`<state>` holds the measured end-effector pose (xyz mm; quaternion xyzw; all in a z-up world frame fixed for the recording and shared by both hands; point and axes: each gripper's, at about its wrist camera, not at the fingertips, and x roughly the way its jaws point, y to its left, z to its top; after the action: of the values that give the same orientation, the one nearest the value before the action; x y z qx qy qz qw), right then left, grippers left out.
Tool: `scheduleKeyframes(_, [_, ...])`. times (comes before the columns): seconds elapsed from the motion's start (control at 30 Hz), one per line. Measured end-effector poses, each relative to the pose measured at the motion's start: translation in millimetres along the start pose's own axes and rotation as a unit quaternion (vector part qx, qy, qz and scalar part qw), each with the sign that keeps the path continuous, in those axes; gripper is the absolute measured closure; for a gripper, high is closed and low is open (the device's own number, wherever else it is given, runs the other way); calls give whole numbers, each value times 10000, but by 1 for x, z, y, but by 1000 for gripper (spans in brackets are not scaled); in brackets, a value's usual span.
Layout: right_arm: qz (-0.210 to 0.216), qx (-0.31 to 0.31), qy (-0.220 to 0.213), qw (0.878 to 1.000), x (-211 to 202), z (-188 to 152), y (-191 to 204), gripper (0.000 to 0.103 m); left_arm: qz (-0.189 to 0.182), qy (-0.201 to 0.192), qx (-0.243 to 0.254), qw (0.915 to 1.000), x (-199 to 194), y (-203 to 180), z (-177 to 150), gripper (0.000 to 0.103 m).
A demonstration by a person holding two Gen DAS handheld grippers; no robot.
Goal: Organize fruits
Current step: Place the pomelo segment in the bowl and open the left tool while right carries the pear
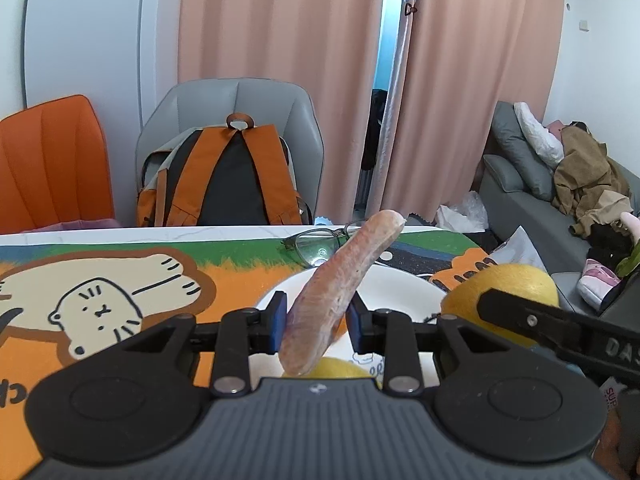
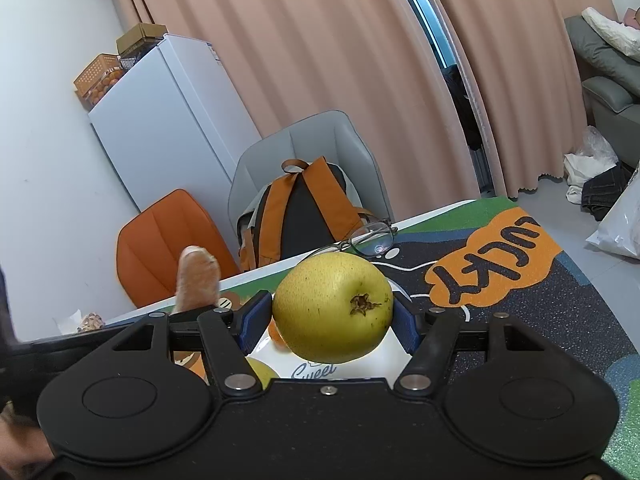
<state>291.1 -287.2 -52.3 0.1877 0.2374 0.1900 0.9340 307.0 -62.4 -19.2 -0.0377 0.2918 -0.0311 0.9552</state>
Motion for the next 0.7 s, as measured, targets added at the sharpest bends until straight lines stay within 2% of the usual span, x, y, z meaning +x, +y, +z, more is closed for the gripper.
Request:
scheduleKeyframes(0.27, [-60, 28, 79, 9999, 5, -1, -3, 40, 55, 202, -132, 9997, 18, 4, -4, 70])
scheduleKeyframes(0.57, [-66, 48, 154, 9998, 12, -5, -3, 40, 175, 201, -229, 9994, 4, 14, -8, 63])
scheduleKeyframes(0.7, [-52, 48, 184, 9998, 14, -7, -1, 40, 189, 219, -321, 9991, -4, 21, -13, 54])
